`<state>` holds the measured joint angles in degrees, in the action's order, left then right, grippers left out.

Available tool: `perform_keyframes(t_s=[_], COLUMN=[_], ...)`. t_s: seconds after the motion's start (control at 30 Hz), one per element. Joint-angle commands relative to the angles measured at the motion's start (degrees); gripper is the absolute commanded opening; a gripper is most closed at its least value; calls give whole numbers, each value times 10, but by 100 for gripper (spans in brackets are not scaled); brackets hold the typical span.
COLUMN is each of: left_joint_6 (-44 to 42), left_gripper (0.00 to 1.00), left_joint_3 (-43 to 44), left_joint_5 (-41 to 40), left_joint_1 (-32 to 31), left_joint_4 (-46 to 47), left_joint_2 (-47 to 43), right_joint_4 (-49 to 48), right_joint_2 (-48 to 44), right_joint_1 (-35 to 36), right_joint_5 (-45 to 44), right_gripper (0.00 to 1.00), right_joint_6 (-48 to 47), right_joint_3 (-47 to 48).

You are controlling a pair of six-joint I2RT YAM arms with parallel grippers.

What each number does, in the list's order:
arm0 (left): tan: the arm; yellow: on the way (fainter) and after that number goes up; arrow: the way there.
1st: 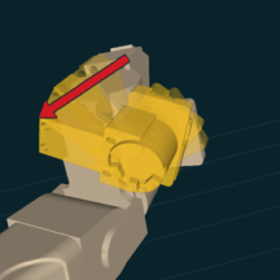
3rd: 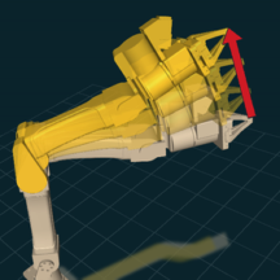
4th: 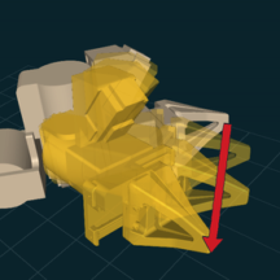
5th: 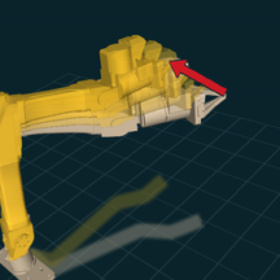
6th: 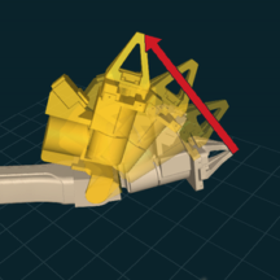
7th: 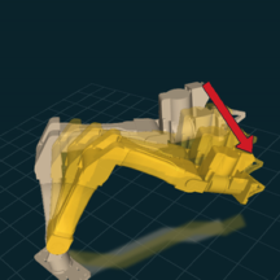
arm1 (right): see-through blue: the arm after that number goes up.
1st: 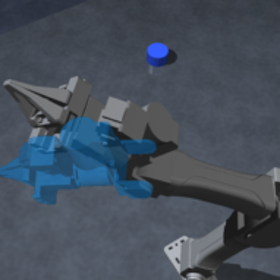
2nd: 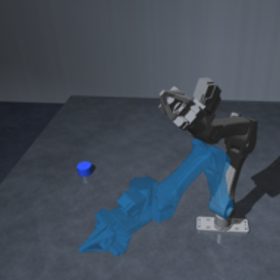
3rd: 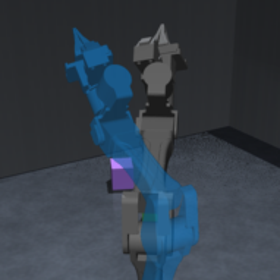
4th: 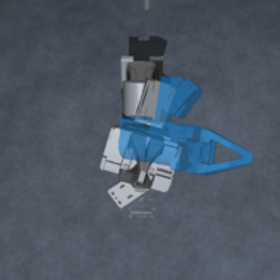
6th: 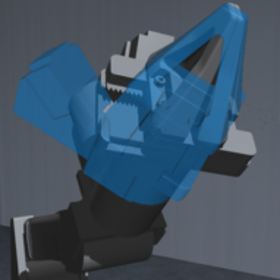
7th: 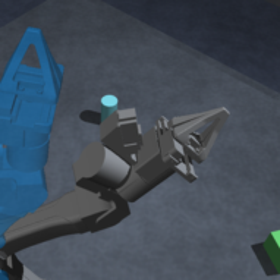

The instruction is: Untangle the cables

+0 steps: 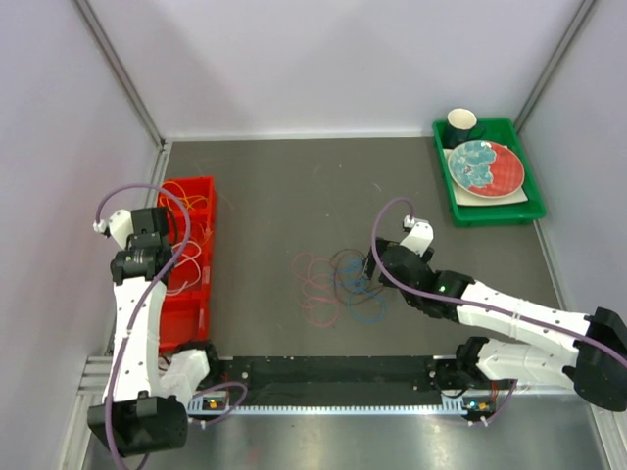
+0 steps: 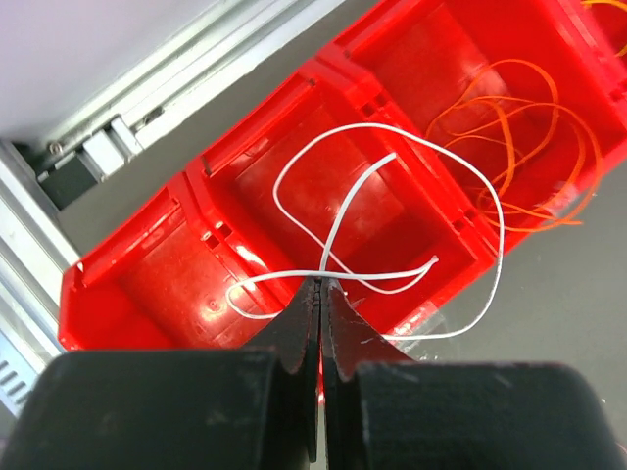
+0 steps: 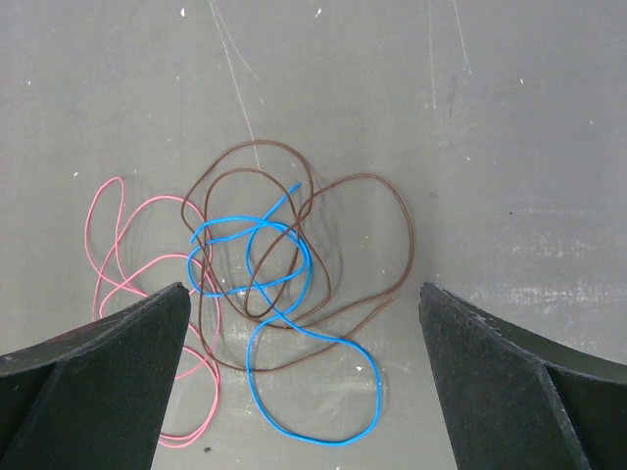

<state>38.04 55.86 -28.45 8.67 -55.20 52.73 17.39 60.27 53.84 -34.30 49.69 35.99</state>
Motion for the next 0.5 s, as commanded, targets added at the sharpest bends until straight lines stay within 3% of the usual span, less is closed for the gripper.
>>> perform_keyframes(t_s=[0.0,0.27,0.47], left_joint_6=[26,82,103], left_gripper=[0,0,0], left_joint_3=[-21,-45,-65], left_joint_5=[32,47,115], left_joint_1=[30,68,109], left_joint_4=[29,7,4], left_joint_2=[-12,-48,-19], right_joint_4=[-14,-11,-14], right_joint_2=[-10,-17,-18], right_joint_1=[-1,-1,-1], right_joint_5=[0,-1,0], right_gripper=[99,99,99], right_joint_6=[3,6,5], right_joint_3=[2,-2,-4])
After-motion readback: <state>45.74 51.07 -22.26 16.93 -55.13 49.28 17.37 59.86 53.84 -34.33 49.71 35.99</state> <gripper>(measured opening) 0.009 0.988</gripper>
